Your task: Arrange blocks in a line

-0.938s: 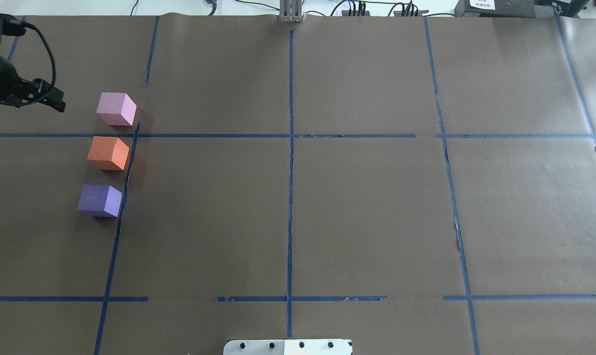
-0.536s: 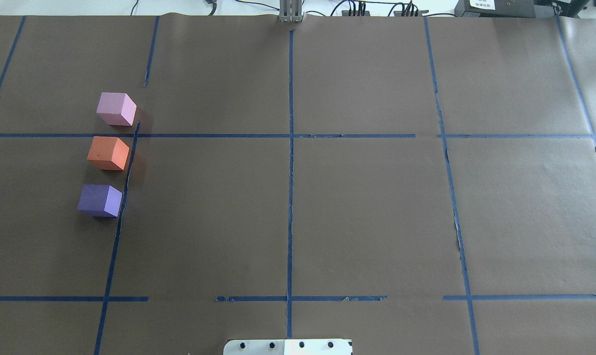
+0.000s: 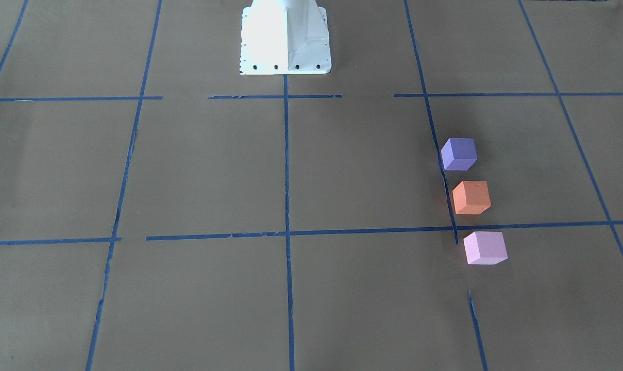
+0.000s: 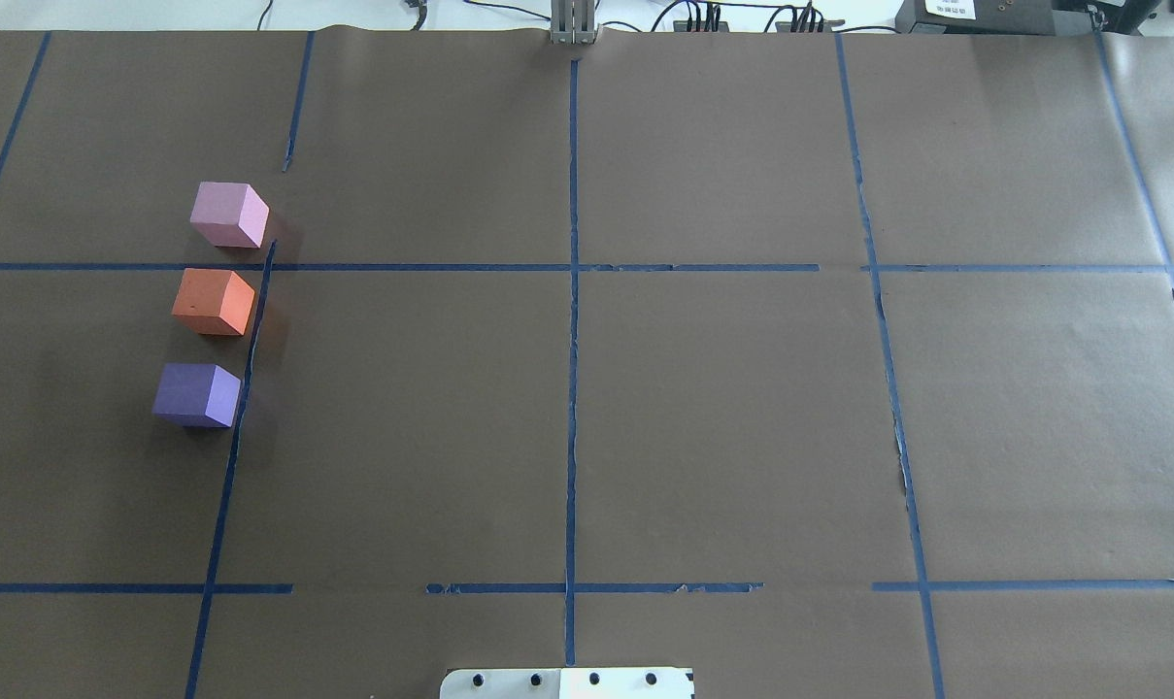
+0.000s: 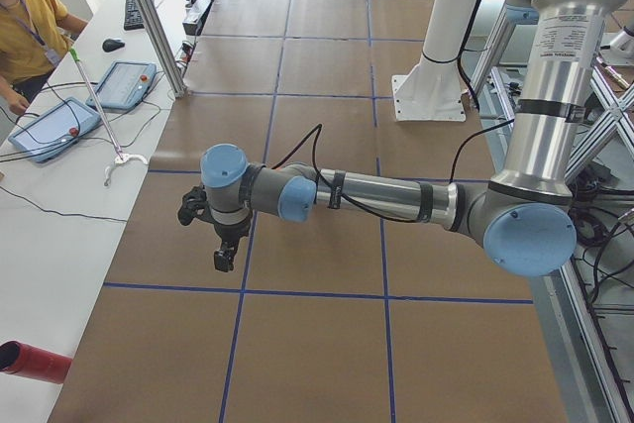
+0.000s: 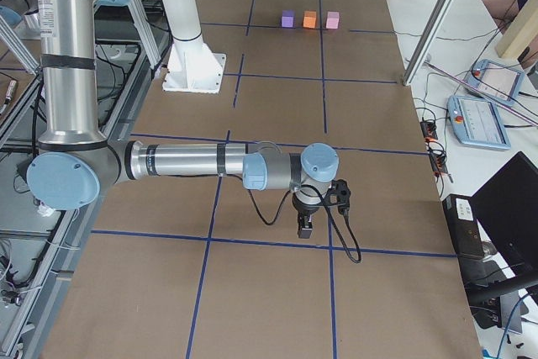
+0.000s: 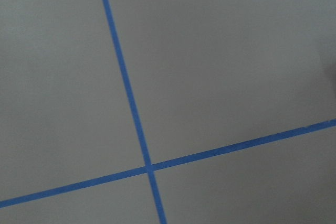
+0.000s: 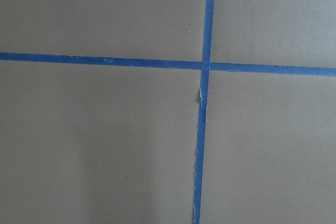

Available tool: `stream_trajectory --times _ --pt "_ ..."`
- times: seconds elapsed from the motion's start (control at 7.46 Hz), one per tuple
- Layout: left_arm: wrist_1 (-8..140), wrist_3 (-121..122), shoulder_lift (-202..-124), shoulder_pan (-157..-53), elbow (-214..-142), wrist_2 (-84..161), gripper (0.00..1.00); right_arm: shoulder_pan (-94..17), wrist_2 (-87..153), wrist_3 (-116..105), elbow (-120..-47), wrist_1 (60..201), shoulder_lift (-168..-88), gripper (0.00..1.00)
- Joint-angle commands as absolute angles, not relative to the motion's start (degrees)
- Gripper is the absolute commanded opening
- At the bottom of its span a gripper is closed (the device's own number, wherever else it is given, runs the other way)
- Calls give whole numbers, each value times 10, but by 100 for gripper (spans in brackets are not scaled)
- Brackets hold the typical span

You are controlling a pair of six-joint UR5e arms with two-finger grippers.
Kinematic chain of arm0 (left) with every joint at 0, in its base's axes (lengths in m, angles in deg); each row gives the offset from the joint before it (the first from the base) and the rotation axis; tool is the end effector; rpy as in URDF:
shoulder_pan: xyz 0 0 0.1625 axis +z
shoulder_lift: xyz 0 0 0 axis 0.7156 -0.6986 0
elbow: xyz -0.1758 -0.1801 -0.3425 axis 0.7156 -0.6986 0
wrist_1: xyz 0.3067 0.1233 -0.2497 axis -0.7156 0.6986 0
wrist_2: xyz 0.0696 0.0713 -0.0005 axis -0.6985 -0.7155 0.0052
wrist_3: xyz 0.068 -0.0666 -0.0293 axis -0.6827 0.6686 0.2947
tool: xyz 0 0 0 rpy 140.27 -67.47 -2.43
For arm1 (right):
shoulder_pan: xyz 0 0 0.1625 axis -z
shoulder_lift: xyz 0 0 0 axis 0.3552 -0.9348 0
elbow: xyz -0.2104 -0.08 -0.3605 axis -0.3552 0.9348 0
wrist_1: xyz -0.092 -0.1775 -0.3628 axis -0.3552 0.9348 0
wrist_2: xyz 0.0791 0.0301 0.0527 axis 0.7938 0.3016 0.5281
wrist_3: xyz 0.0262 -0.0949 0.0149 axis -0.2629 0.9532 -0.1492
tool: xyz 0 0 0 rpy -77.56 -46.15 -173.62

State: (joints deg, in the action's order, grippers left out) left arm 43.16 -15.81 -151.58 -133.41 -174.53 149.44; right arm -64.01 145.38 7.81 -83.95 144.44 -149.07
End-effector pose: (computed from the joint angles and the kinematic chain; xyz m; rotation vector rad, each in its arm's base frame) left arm -0.0440 -0.5613 0.6009 0.1528 0.7382 0.1207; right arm 0.0183 -0.4902 0.6360 -0.0187 -0.7906 -0.0508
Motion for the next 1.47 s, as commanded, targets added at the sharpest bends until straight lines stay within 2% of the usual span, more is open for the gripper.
stream_trajectory --times 0.0,1.34 --pt "376 -165 -1515 -1359 -1743 1515 96 -640 1454 78 -840 1444 -1491 100" --pt "389 -185 -1491 -1360 -1747 1512 100 -640 1454 78 -840 1444 -1491 100"
